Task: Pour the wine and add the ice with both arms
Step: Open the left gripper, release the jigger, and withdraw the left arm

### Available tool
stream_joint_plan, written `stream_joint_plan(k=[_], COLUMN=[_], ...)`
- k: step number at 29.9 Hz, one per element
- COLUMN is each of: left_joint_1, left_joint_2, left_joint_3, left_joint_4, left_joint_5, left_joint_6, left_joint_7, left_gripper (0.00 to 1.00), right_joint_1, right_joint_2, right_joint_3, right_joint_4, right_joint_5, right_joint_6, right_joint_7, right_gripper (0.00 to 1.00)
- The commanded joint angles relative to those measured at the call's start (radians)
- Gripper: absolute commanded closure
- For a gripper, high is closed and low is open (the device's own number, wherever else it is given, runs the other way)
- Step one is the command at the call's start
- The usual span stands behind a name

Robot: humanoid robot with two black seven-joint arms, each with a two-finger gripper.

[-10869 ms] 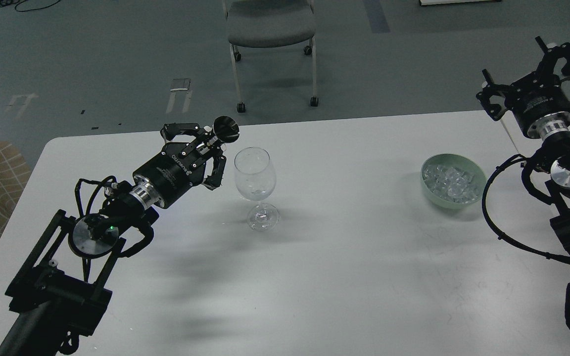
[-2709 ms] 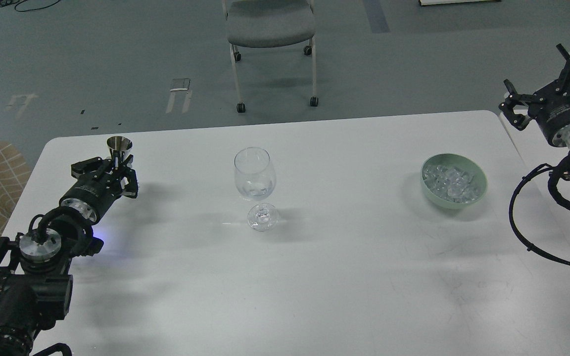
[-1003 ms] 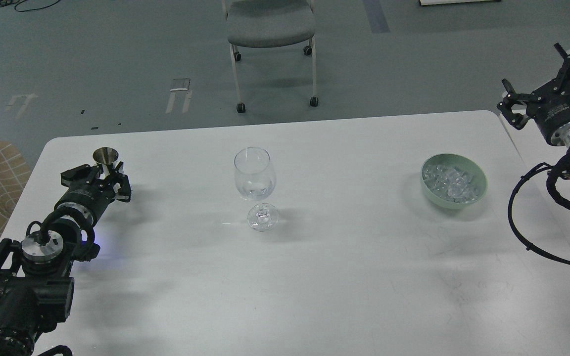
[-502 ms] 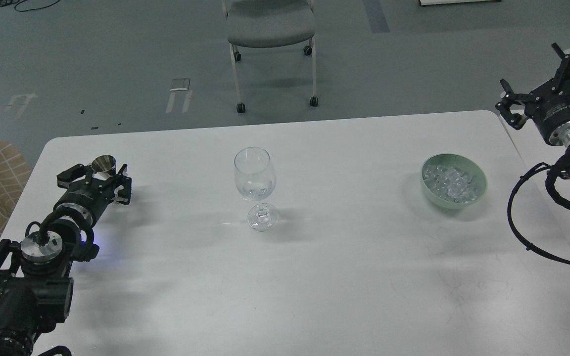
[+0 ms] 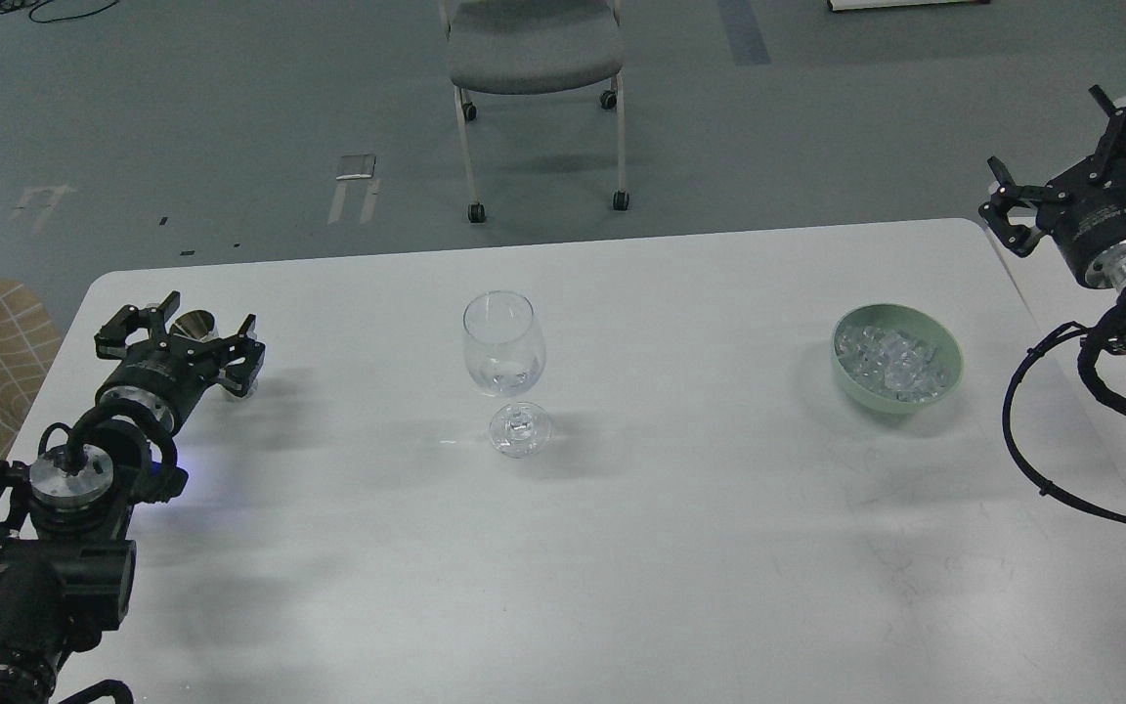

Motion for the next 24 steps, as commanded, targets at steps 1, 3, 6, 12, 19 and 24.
stream_joint_plan(k=[1, 3, 6, 12, 19, 24], left_joint_1=[0.012, 0.017, 0.018, 0.021, 0.023, 0.021], left_joint_2=[0.017, 0.022, 0.026, 0.089, 0.171, 0.241], left_joint_3=[-0.001, 0.000, 0.005, 0.017, 0.097, 0.095], left_joint_4=[-0.096, -0.157, -0.199, -0.320, -0.380, -0.475], left_joint_5=[0.000, 0.001, 0.005, 0.006, 0.012, 0.012], left_joint_6=[0.059, 0.104, 0.144, 0.169, 0.129, 0.135], left_joint_7=[0.001, 0.002, 0.004, 0.013, 0.028, 0.031], left_gripper=[0.09, 0.06, 0.05, 0.04, 0.02, 0.02], right_joint_1=[-0.002, 0.000, 0.000, 0.000, 0.006, 0.003], right_joint_2=[0.001, 0.003, 0.006, 0.009, 0.000, -0.002], right_joint_3=[0.000, 0.000, 0.000, 0.002, 0.002, 0.000], right_joint_4=[-0.002, -0.003, -0.003, 0.005, 0.012, 0.049], right_joint_5=[0.000, 0.000, 0.000, 0.000, 0.002, 0.002], right_joint_6=[0.000, 0.000, 0.000, 0.002, 0.005, 0.005], right_joint_7=[0.000, 0.000, 0.000, 0.000, 0.000, -0.002], right_gripper=[0.00, 0.00, 0.00, 0.00, 0.00, 0.00])
